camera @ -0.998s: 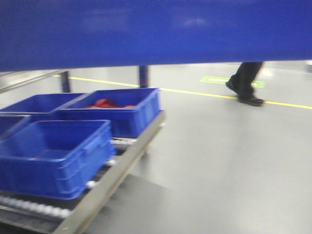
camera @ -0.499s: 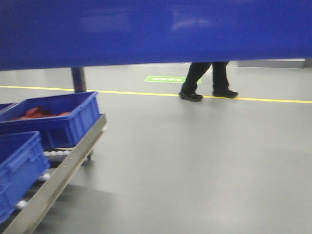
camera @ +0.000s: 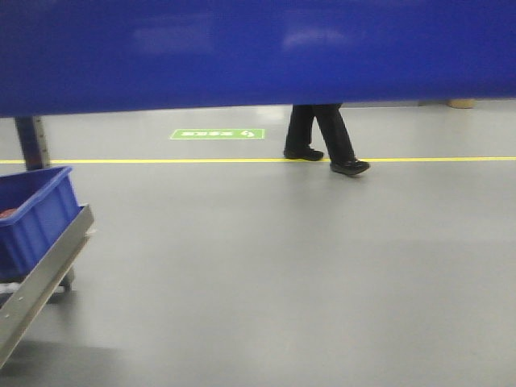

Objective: Move blue bin to conveyor side
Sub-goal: 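Carry the blue bin in both grippers while driving to the conveyor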

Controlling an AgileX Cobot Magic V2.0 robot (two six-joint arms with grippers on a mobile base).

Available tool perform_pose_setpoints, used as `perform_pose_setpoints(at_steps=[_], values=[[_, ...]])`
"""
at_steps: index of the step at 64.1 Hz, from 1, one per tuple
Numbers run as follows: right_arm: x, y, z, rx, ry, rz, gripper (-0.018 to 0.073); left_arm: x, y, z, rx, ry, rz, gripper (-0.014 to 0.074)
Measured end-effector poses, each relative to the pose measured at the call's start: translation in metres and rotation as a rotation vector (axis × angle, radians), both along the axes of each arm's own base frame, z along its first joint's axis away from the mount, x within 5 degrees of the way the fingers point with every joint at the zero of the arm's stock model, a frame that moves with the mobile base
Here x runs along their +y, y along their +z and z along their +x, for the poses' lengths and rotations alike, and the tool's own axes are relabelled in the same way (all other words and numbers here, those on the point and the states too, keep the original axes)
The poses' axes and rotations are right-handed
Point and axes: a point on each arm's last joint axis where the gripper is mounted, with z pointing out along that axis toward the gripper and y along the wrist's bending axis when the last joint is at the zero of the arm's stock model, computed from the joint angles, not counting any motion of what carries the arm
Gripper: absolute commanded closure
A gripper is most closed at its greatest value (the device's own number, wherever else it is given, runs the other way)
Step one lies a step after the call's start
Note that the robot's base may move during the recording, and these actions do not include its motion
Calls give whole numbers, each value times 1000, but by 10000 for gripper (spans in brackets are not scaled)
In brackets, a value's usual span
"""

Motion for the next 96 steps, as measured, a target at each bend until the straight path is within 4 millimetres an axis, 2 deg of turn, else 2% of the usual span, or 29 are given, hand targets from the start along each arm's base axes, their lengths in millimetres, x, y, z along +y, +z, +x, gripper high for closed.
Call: perform_pose_setpoints(at_steps=[96], values=[[0,0,0,0,1,2,638,0,0,0,0,2,3,616]])
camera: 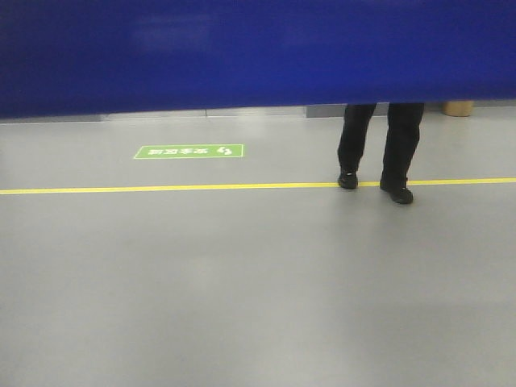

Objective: Move blue bin to conveyor side
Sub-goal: 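Carry the blue bin in both grippers while driving to the conveyor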

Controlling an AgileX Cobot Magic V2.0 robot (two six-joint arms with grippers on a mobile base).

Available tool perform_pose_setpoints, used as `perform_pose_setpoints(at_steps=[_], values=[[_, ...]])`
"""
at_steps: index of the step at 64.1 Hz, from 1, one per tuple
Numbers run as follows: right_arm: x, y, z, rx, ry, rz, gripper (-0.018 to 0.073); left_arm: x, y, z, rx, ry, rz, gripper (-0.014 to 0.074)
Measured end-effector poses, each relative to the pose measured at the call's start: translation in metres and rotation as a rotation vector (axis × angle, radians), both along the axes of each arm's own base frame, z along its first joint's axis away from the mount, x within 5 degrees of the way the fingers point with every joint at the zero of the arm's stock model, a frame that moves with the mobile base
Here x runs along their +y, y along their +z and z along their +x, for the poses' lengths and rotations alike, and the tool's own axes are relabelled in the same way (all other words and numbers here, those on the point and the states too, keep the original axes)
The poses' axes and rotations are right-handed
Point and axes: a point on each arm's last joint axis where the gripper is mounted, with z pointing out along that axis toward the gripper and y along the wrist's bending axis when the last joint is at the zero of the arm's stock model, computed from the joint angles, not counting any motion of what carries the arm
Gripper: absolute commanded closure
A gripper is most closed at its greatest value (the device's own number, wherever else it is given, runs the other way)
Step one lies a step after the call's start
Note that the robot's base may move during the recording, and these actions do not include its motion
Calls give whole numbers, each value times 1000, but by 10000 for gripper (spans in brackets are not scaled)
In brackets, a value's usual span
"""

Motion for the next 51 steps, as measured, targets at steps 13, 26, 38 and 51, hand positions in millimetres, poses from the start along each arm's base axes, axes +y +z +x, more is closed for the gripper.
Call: perform_pose_setpoints(at_steps=[13,26,38,51], values=[[0,0,0,-1,1,2,638,0,0,0,0,1,2,616],[0,0,0,-1,3,2,638,0,0,0,0,2,4,616],[0,0,0,-1,3,2,638,1,0,0,-1,3,5,616],[0,0,0,-1,3,2,638,1,0,0,-1,3,5,616]])
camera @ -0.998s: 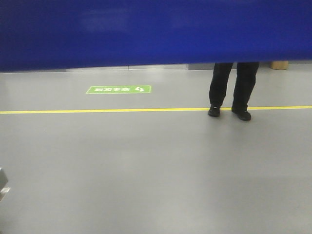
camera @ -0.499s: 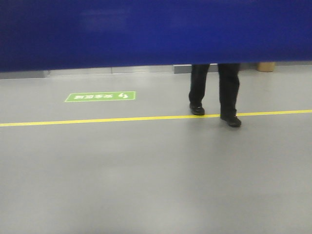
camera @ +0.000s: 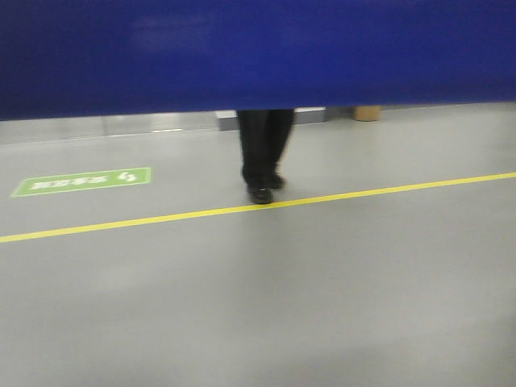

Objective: Move blue bin to conveyor side
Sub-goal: 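Carry the blue bin in both grippers while driving to the conveyor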

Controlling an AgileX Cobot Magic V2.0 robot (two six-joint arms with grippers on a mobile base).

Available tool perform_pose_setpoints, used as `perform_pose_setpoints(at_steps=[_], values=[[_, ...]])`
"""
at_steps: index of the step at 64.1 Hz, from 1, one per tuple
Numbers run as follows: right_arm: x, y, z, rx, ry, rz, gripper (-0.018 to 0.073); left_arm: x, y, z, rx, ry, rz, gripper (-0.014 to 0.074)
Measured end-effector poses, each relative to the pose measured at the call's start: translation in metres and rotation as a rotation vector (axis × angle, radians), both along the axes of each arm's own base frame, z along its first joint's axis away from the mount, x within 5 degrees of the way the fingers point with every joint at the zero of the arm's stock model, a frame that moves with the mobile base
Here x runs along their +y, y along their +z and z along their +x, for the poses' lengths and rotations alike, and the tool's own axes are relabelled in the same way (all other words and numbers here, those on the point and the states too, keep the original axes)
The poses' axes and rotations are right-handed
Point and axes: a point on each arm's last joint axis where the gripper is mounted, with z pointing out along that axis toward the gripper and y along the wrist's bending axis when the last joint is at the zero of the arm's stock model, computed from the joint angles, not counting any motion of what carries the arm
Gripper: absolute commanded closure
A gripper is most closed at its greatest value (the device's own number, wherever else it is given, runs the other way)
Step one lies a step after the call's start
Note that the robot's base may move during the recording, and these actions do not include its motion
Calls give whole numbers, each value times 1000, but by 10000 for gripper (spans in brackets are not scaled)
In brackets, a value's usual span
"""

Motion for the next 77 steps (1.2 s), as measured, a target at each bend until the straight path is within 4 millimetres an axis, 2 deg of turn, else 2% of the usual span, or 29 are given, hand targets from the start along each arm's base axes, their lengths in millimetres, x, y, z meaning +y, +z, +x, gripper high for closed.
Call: perform_pose_setpoints(at_steps=[77], values=[[0,0,0,-3,1,3,638,0,0,0,-7,1,1,616]])
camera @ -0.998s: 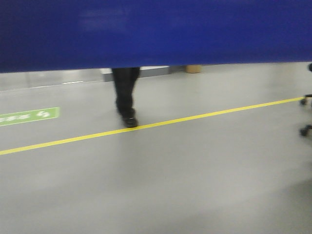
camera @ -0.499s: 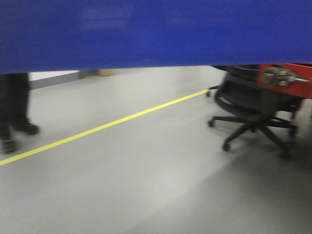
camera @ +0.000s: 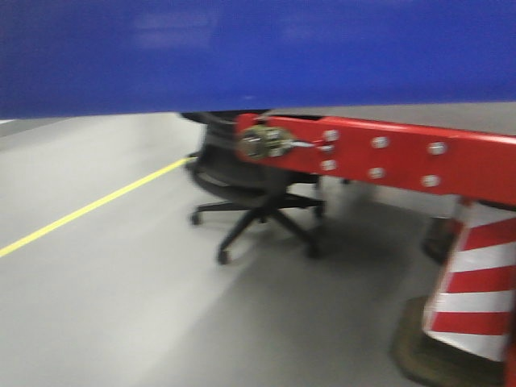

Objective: Move blue bin to conveyor side
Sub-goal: 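Carry the blue bin in both grippers while driving to the conveyor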

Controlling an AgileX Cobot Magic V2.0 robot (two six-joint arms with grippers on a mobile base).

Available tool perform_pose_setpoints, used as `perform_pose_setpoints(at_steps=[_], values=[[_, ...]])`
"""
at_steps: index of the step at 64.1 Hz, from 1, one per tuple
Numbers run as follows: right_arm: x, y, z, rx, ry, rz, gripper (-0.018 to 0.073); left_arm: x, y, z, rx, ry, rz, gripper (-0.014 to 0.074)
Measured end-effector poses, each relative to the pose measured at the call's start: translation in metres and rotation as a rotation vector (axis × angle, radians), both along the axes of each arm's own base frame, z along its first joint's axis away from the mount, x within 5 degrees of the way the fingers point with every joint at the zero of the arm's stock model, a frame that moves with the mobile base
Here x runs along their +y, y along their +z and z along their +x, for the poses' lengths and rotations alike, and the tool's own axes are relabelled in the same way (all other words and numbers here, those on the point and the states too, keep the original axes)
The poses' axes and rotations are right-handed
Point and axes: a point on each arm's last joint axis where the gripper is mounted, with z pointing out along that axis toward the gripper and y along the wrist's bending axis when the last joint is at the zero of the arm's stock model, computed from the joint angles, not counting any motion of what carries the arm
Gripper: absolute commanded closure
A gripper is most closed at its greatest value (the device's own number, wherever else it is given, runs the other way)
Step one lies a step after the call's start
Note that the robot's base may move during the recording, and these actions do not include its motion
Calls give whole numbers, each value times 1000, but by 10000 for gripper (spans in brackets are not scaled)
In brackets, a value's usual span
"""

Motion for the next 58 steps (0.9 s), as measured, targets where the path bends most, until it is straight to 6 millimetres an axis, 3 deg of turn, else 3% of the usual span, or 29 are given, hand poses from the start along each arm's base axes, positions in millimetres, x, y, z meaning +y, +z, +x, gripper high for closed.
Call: perform_pose_setpoints(at_steps=[32,58], values=[[0,0,0,0,-1,-2,638,0,2,2,-27,0,-3,616],[-1,0,0,-2,-5,-5,638,-1,12,10,-174,-1,-15,616]])
